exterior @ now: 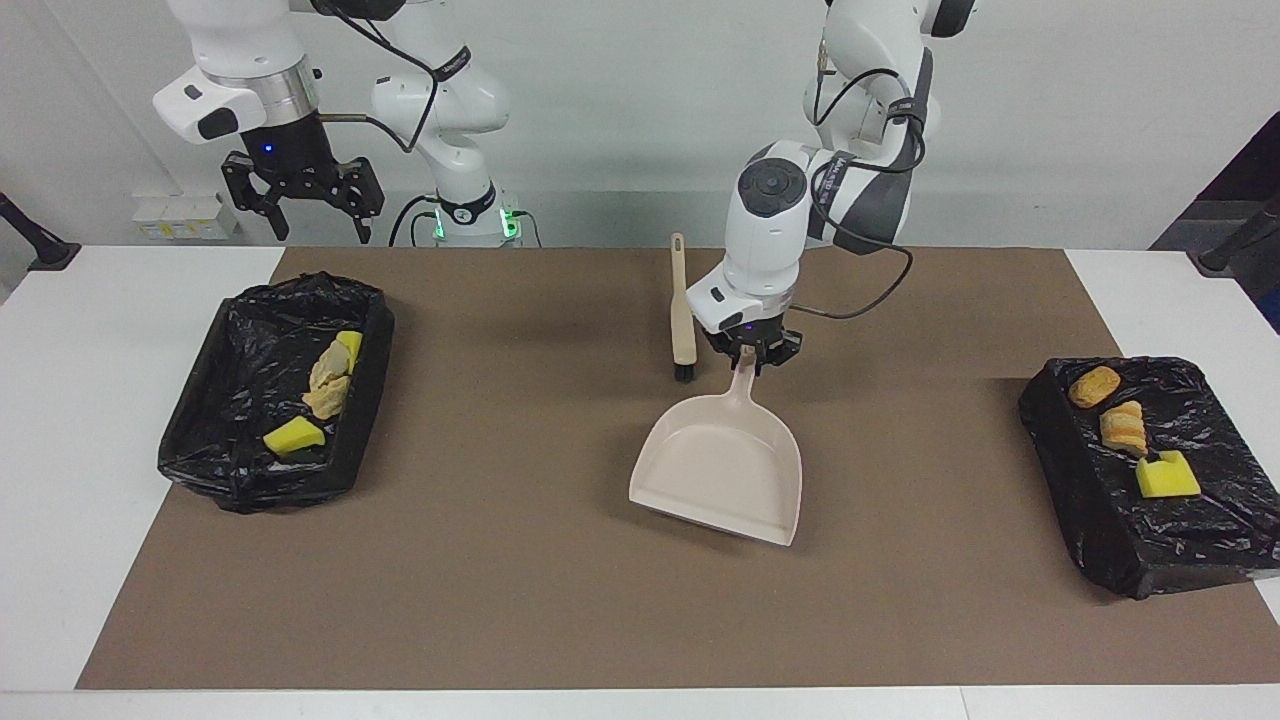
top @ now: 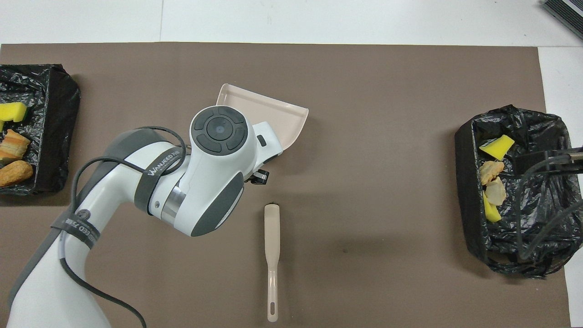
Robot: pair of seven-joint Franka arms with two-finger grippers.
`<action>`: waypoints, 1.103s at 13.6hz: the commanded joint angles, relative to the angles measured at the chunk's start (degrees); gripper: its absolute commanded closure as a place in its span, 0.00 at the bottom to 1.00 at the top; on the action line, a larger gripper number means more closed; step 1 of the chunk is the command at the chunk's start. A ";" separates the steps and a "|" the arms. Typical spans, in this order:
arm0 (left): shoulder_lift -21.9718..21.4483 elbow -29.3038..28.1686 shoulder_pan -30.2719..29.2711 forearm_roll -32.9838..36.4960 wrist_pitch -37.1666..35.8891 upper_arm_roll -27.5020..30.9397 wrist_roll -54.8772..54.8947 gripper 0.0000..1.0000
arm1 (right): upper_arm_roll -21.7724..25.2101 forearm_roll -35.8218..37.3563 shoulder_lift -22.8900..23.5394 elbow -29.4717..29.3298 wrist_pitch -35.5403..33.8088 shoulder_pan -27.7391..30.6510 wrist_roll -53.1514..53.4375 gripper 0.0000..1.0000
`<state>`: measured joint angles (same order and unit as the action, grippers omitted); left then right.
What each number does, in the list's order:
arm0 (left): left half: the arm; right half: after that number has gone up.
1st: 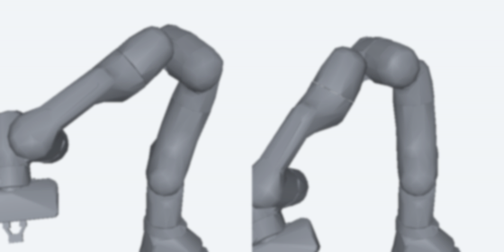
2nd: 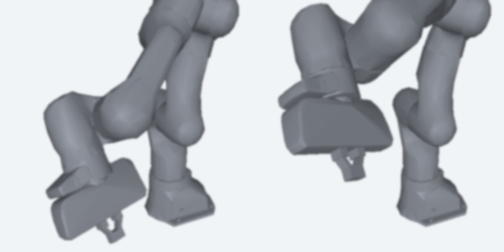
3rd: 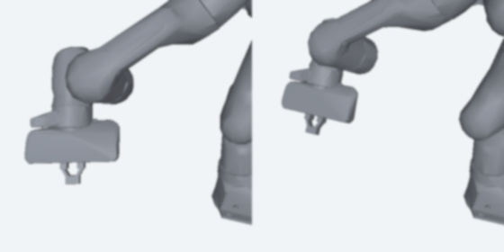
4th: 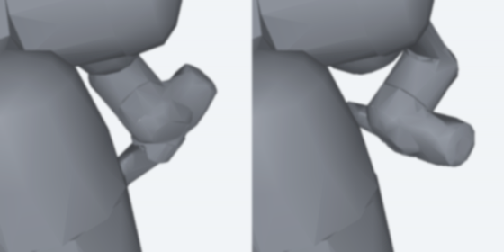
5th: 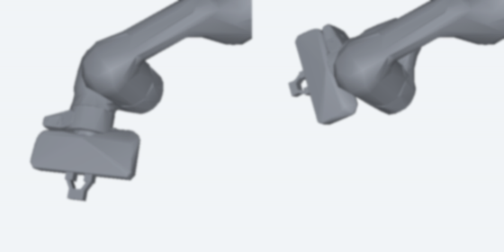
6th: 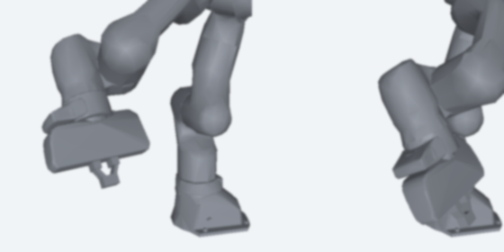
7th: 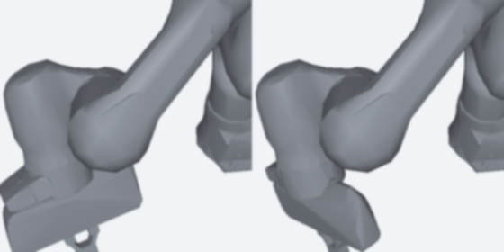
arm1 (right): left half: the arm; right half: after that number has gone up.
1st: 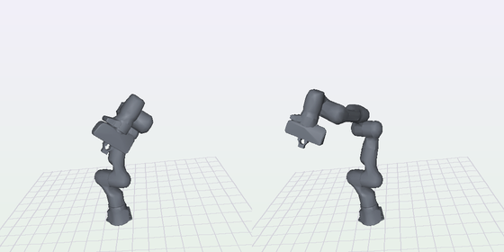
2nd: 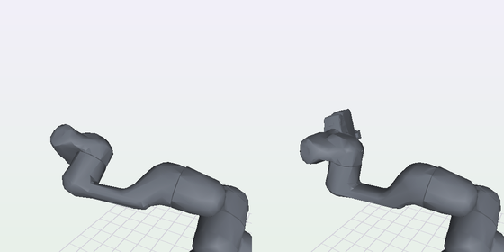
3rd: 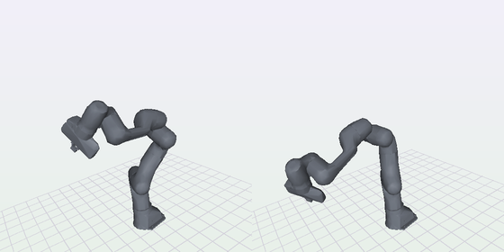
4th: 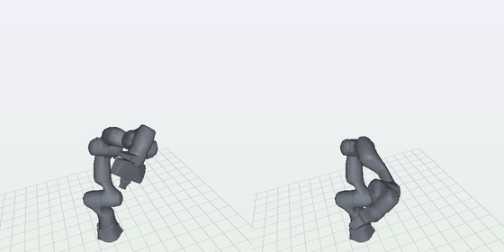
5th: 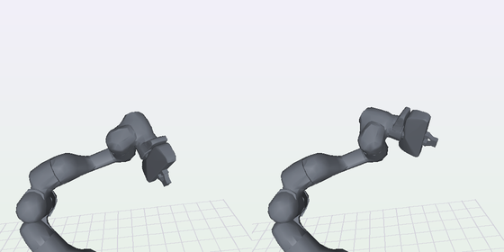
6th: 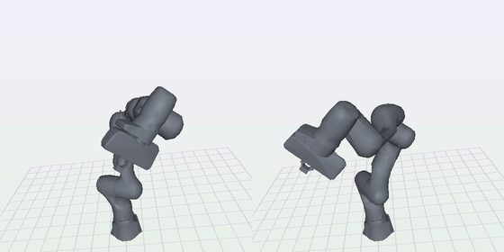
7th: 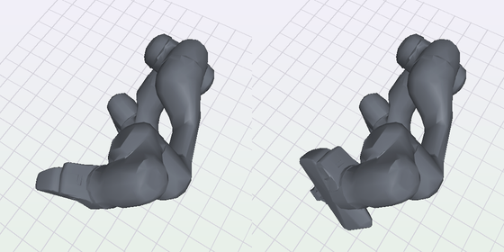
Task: Sweep and dump trash in bin
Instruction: 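Bring the dustpan back over the table with the left gripper, then lower the dustpan onto the table with the left gripper and release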
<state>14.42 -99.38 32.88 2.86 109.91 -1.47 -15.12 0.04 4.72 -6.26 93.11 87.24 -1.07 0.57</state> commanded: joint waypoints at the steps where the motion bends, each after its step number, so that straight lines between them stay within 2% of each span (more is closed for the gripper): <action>1: -0.28 -2.05 1.92 -1.10 3.46 1.29 -2.37 1.00 | -0.21 -1.47 -0.85 0.40 -1.90 0.98 -2.33 0.00; 5: 2.44 -1.00 2.10 -2.85 10.23 1.29 -11.05 1.00 | -0.21 -1.64 -0.85 0.40 -2.68 0.98 -5.50 0.00; 13: 6.59 0.24 3.77 -4.09 11.56 1.30 -12.30 1.00 | -0.83 -1.47 -2.43 2.95 -2.52 0.10 2.50 0.00; 15: 7.28 0.15 4.91 -4.09 11.47 1.30 -13.35 0.86 | -0.74 -1.64 -2.26 2.69 -3.04 0.28 2.24 0.00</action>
<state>20.80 -100.01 35.60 -0.33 120.78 -1.40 -27.03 -0.54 4.44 -7.03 94.22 84.83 -1.28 1.94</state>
